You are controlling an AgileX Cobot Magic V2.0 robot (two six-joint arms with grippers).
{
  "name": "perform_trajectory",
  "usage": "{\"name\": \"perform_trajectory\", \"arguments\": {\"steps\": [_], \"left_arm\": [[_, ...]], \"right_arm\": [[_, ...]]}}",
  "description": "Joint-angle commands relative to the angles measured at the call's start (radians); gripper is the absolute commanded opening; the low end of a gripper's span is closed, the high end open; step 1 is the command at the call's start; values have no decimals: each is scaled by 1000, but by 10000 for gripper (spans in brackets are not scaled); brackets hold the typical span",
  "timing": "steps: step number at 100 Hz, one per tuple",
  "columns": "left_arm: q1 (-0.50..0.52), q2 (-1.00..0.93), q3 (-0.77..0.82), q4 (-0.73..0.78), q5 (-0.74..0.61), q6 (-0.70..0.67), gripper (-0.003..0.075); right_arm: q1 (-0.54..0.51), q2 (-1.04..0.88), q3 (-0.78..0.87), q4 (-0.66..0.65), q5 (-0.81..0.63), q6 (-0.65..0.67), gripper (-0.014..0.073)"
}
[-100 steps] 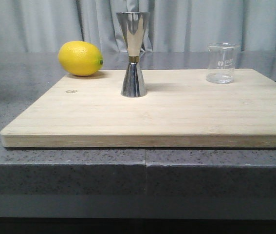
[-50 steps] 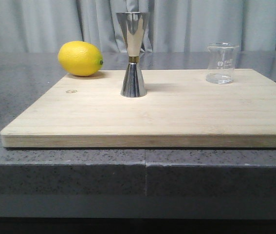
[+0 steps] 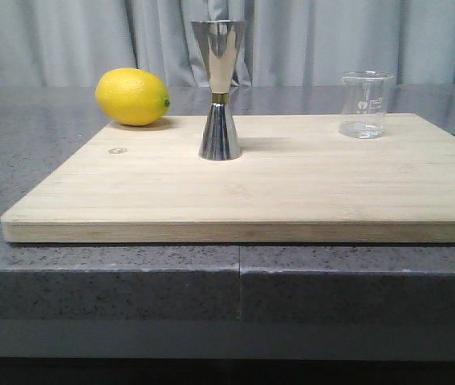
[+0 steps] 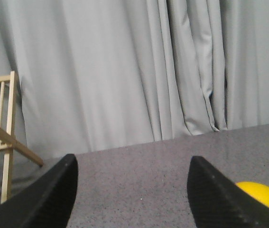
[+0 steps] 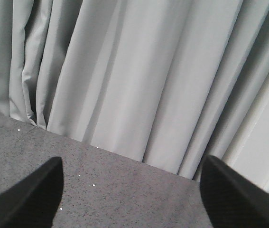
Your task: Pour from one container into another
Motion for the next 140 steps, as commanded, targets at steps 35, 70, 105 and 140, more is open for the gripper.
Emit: {"name": "perform_trajectory", "arguments": {"steps": [35,70,105,140], "left_arm": [[0,-236,225,-83,-21,-16,461],[0,-277,309,-78,-29,-86,461],[-49,-277,311,-68,-40,-86,461],[-125,-277,311,-64,-24,-86,452]], "right_arm": [[-7,-353,10,2,402,-16,536],[-7,-562,296,107,345,-13,535],[-7,-622,425,108,232,-13,534],[-7,-622,425,108,250,-13,342]]}}
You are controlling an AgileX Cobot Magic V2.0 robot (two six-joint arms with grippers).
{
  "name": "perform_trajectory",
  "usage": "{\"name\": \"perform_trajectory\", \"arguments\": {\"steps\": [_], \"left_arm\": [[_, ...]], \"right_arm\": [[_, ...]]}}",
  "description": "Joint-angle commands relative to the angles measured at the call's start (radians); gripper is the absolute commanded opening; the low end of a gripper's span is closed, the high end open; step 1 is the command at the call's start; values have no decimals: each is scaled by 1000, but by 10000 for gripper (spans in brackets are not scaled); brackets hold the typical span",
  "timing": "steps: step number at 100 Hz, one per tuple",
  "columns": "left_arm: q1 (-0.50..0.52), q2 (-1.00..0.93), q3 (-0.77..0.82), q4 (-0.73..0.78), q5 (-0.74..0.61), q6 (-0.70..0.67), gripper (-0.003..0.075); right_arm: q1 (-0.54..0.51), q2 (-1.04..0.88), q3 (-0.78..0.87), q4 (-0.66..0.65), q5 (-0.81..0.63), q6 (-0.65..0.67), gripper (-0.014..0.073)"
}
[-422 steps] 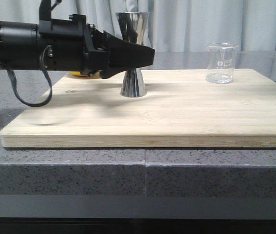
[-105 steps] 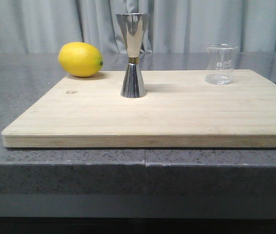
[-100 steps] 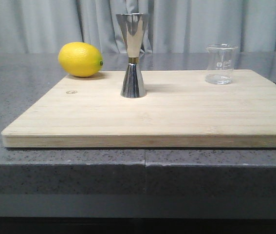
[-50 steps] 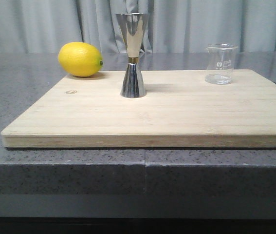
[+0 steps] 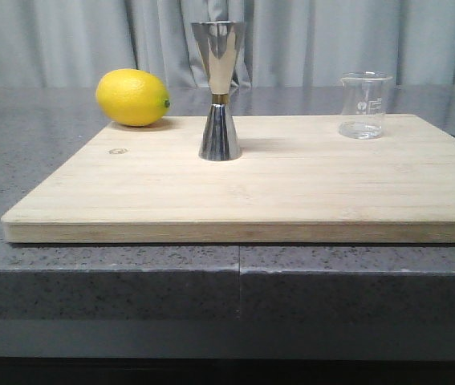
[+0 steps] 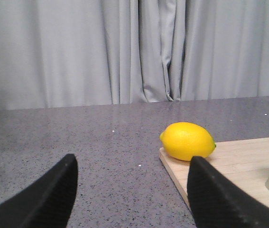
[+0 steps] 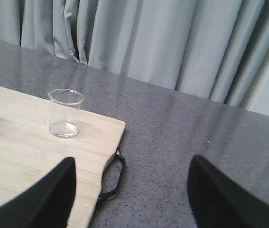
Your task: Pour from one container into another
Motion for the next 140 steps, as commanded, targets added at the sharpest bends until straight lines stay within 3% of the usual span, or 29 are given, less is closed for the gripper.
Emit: {"name": "perform_trajectory", "arguments": {"steps": [1,15,26,41,140], "left_arm": [[-19,3,-27,-30,-28,-9,450],[-19,3,-27,-30,-35,-9,356],[-19,3,-27,-30,-37,-9,212],[-19,3,-27,-30,-50,-9,-21],[-56,0,7,-59,-28,-7,-21]], "right_arm": [[-7,3,-26,6,-72,-4,320],[-7,3,-26,6,-74,-4,99],[-7,3,-26,6,-81,-4,-47],[-7,3,-26,6,-87,-4,-69],[-7,3,-26,6,-72,-4,-69]]}}
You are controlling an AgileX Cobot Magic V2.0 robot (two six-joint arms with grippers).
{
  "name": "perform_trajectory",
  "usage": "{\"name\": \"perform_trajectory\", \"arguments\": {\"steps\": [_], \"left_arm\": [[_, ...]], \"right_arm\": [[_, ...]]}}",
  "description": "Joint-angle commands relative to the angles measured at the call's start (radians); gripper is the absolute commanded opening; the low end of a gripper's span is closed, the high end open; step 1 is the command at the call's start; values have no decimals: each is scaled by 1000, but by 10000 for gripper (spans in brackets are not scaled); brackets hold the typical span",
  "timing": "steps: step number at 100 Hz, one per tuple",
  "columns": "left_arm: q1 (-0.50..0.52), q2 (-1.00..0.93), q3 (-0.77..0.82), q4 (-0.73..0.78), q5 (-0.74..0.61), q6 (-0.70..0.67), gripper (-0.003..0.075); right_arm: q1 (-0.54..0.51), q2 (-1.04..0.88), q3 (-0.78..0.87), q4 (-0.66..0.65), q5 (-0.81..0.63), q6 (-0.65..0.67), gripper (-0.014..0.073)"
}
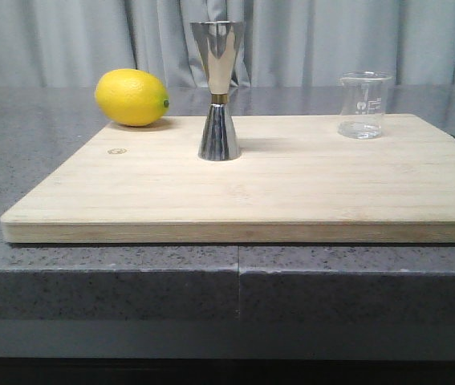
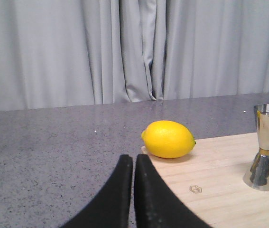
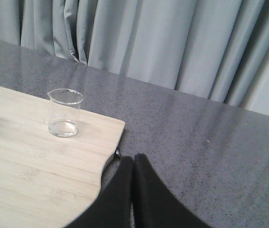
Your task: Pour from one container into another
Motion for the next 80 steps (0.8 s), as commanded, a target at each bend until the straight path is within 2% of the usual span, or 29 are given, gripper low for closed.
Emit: {"name": "perform_trajectory", "arguments": {"steps": [1,9,13,29,41,56,70,80], "left_arm": [[-13,2,-6,-74,-6,-5,-21],[-18,-3,32,-214,22,-1,-21],[-25,-10,60,-323,25,47,-21],[-84,-110,163,-721,8,483,-21],[-121,-211,203,-932,27,752,-21],[-131,-305,211,-1044,114,931,-21],[-131,-360,237,-1060,209,958,-21],[-131,-400,237,-1064,326,966,-21]], "right_arm": [[-7,3,-26,5,-70,-4,-69],[-7,3,-26,5,-70,-4,-69],[-7,3,-26,5,-70,-4,-69],[-7,3,-26,5,-70,-4,-69],[-7,3,-26,5,-70,-4,-69],[-7,3,-26,5,-70,-4,-69],[-7,3,-26,5,-70,-4,-69],[-7,3,-26,5,-70,-4,-69]]}}
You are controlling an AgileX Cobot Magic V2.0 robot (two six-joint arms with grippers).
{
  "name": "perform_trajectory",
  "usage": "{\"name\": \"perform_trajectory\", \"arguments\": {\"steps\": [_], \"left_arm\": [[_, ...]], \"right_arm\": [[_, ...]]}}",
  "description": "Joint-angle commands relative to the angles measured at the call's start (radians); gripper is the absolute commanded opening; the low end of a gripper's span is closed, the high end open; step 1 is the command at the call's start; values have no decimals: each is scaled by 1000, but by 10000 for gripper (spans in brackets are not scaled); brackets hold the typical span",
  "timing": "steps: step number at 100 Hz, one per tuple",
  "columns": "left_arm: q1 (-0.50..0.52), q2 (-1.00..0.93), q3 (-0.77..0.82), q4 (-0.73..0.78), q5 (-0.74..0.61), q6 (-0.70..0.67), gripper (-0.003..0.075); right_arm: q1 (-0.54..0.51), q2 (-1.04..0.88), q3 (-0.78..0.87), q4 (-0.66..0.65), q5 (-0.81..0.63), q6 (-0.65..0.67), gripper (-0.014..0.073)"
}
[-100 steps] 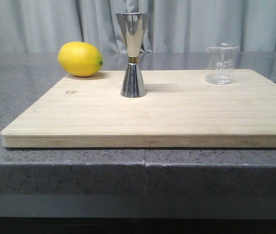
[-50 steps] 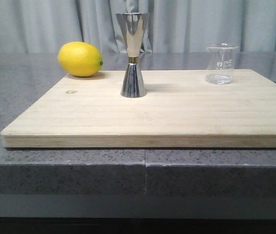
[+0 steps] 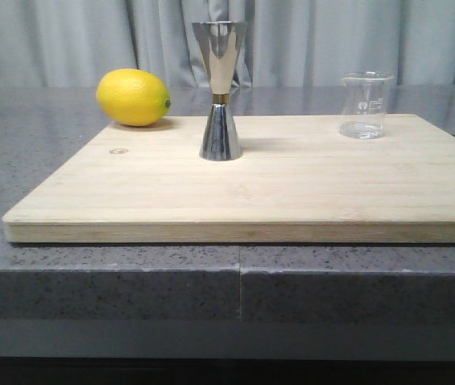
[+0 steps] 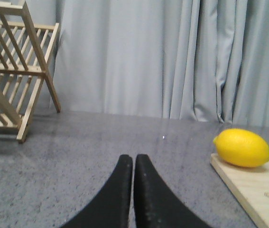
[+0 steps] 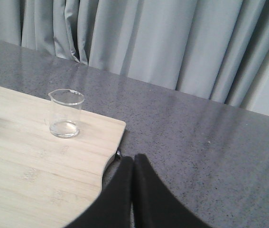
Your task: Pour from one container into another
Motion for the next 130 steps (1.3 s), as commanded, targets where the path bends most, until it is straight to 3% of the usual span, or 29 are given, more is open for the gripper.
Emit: {"name": "perform_trajectory", "arguments": {"steps": [1,24,130], "left_arm": [[-10,-23,22,-22,35,16,-21],[-10,-109,22,-106,143,100,-21],[-10,-107,22,-114,143,120,-21]], "right_arm": [[-7,3,-26,5,-70,-4,-69],[-7,3,-26,5,-70,-4,-69],[-7,3,-26,5,-68,-4,-69]]}}
